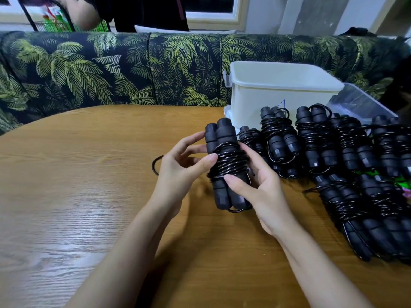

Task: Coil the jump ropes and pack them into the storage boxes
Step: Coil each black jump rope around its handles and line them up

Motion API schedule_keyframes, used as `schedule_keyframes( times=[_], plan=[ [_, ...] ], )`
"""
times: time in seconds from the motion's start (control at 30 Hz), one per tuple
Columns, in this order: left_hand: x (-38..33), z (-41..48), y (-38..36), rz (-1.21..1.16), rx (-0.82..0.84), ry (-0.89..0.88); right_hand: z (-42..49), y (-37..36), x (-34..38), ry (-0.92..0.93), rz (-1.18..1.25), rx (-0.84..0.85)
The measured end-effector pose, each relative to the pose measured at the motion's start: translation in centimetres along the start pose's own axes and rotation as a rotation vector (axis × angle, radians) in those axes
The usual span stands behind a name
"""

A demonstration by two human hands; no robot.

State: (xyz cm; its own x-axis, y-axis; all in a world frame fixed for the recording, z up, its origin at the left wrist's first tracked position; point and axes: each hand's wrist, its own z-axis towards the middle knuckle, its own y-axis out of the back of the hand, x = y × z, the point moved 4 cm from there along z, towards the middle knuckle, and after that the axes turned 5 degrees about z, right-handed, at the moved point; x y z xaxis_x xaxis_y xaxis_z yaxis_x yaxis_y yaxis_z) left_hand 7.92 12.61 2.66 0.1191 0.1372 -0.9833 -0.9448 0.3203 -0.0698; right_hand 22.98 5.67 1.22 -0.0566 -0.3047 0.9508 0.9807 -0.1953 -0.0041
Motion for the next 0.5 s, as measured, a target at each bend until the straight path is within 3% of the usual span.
schedule_keyframes(
  times=[0.23, 0.5],
  plan=[
    [0.19, 0.00, -0.46, 0.003, 0.088, 0.004, -0.07, -0.04, -0.08, 0.007, 0.002, -0.024],
    [0.18, 0.32, 0.24, -0.034, 0.042, 0.043, -0.06, -0.24, 0.00, -0.079, 0.181, 0.041]
  ],
)
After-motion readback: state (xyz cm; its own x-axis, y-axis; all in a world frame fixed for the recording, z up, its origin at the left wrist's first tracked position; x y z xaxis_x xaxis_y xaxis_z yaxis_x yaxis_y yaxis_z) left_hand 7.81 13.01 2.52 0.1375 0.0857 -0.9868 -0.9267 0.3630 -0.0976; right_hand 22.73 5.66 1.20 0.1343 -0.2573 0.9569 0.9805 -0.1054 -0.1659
